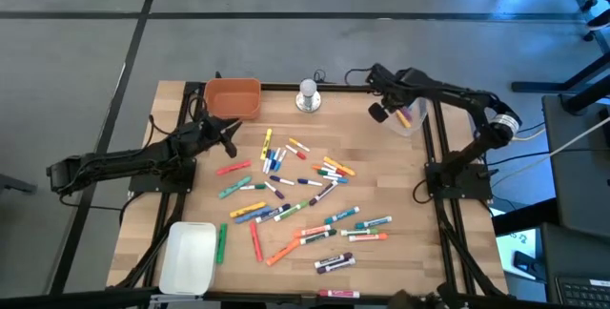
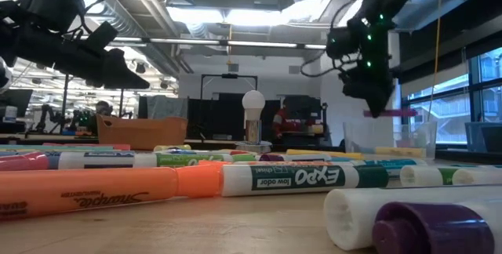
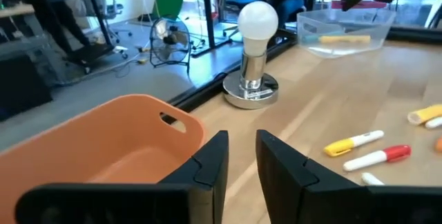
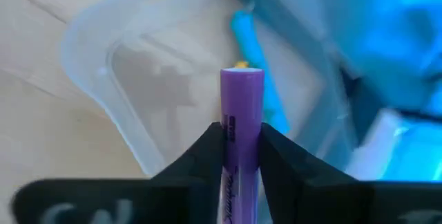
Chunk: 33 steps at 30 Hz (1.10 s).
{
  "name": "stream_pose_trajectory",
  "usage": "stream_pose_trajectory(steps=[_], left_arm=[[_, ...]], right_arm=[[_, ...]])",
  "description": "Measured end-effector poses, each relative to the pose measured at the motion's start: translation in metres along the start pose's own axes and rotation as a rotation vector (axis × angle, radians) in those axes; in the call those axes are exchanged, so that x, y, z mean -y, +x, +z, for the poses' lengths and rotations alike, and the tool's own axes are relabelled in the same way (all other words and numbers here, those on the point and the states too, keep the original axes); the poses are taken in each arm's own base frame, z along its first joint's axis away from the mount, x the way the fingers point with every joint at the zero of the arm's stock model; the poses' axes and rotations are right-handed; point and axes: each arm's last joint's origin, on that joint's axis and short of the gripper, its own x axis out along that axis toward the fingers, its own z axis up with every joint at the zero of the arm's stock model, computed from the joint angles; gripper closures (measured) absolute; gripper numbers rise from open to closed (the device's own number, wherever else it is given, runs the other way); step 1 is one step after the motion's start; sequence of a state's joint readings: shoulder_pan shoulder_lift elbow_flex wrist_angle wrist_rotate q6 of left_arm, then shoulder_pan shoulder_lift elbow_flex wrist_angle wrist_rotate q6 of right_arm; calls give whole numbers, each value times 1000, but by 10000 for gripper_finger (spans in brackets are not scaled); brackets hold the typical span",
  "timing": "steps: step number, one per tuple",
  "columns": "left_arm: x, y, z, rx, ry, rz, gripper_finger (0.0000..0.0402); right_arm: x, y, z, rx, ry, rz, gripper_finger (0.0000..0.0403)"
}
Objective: Pick & Place Markers
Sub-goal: Put the large violet highlighter pen into the transparent bin, then put the large yellow highlighter pen into the transparent bin
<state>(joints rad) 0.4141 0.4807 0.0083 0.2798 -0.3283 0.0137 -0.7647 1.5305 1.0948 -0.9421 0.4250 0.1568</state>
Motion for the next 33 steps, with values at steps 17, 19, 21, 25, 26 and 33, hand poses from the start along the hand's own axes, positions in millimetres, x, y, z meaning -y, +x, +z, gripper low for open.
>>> stream_pose_trajectory(steps=[17,19,21,25,26,33], left_arm=[[1,0,1,12,-11,-50,335],[1,0,2,21,-15,-42,336],[1,0,4,39,-16,-19,335],[0,0,6,60,-35,-8,331],[0,0,6,60,-36,-10,330],[1,0,6,57,-23,-35,332]], right_arm=[[-34,-29,29,381,15,697,68],[-52,-40,31,469,-67,744,67],[-72,-50,31,541,-153,792,67],[-109,-57,24,585,-302,835,70],[-118,-56,22,581,-339,841,74],[-176,-40,-6,405,-428,830,124]])
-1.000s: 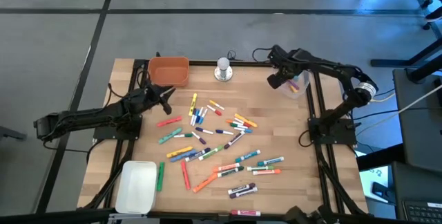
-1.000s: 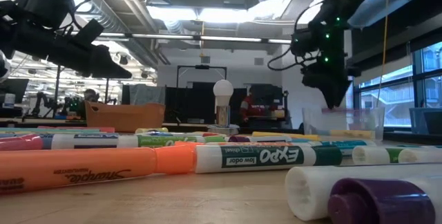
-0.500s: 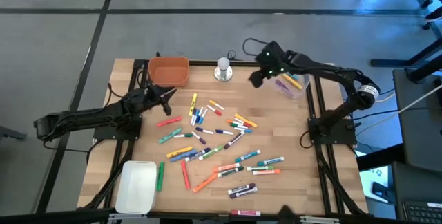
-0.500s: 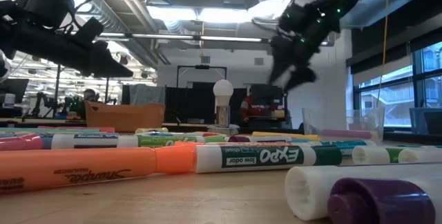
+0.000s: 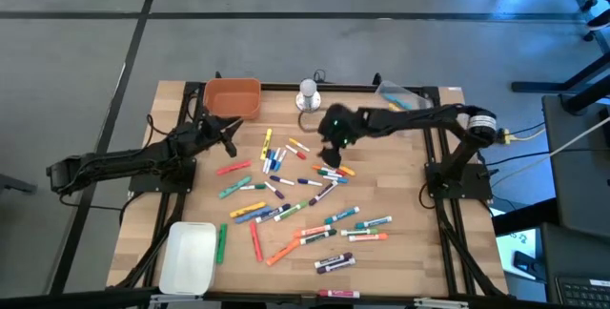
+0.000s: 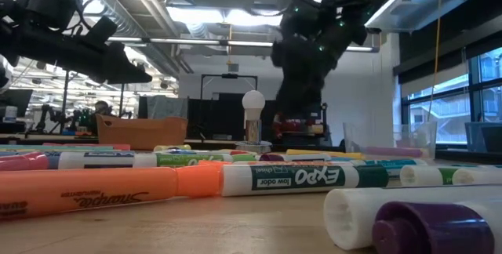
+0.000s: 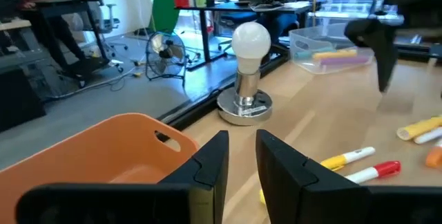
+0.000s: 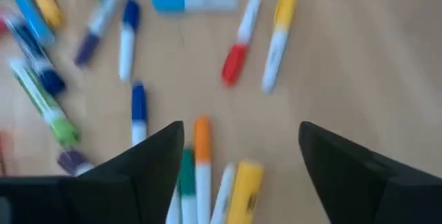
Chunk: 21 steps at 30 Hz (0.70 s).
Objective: Pick & Place Markers
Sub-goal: Put the large yellow highlighter pen into the transparent bin
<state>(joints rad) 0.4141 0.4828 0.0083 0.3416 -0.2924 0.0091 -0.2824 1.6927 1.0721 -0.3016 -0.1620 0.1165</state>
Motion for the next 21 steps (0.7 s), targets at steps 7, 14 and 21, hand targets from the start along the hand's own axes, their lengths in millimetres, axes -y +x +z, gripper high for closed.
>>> stream_pose_trajectory(steps=[7,14,21], left_arm=[[1,0,0,0,8,-29,332],[1,0,0,1,11,-26,336],[0,0,0,0,12,-14,337]], right_arm=[[-7,13,-24,-216,-6,-113,166],[-4,23,-34,-300,-7,-120,197],[2,35,-41,-369,-44,-136,227]])
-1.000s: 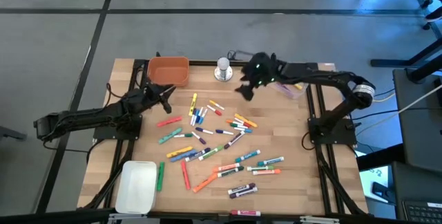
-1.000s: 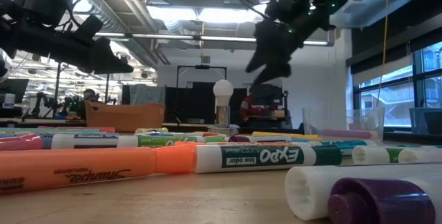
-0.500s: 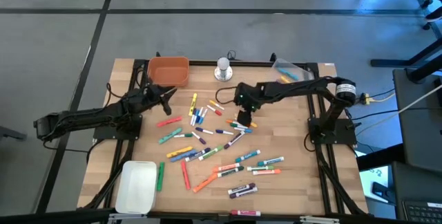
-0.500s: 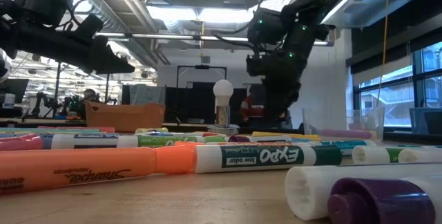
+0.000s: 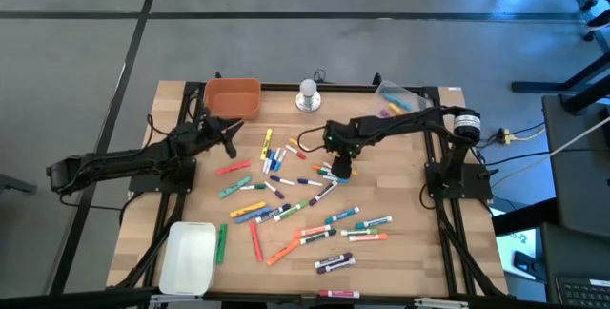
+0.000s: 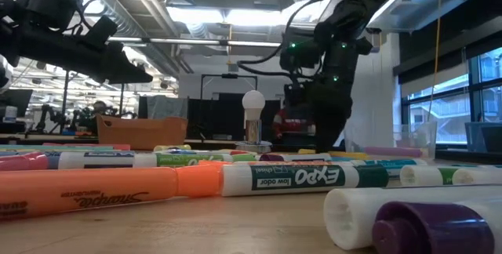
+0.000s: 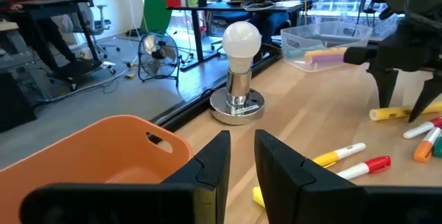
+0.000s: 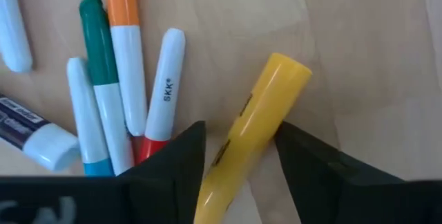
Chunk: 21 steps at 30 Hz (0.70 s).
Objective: Pick & Place Markers
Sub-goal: Put the large yellow highlighter pen into the transparent bin
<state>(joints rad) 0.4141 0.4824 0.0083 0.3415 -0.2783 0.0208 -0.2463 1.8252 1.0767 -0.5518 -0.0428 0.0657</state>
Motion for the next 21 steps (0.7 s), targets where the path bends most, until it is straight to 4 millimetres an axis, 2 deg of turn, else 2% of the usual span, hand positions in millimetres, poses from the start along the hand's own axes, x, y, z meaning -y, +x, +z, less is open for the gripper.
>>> stream_pose_trajectory(steps=[5,10,16,21], left_arm=[[0,0,0,0,-5,0,337],[-1,0,0,-1,1,18,342],[-2,0,-1,-5,-33,69,343],[-2,0,-1,-4,-58,70,343]], right_arm=[[9,2,-2,-28,7,-38,265],[23,1,-3,-40,34,-24,337],[40,-2,-4,-38,70,8,338],[47,-24,-10,-93,64,-84,338]])
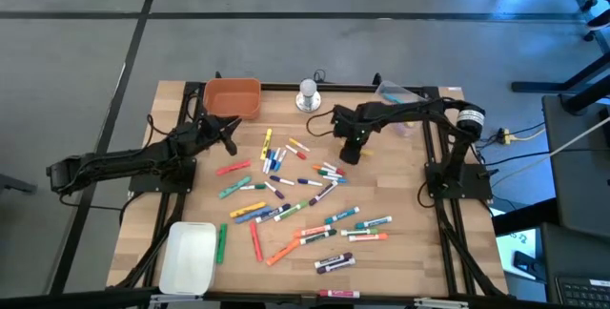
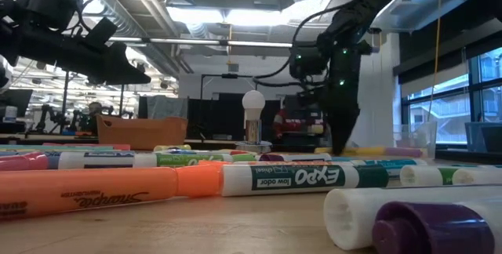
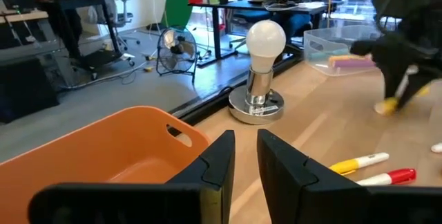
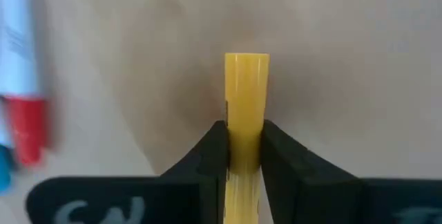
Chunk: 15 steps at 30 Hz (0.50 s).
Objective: Pick & Place Markers
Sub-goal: Put the large yellow highlighter pen into the transparent bin
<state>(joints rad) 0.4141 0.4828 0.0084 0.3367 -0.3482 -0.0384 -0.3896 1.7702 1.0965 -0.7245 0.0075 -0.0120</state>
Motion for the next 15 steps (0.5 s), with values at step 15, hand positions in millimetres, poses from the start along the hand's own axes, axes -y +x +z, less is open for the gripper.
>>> stream_pose_trajectory(steps=[15], left_arm=[[-3,0,0,0,8,104,343]], right_arm=[[56,-88,-35,41,178,-563,338]])
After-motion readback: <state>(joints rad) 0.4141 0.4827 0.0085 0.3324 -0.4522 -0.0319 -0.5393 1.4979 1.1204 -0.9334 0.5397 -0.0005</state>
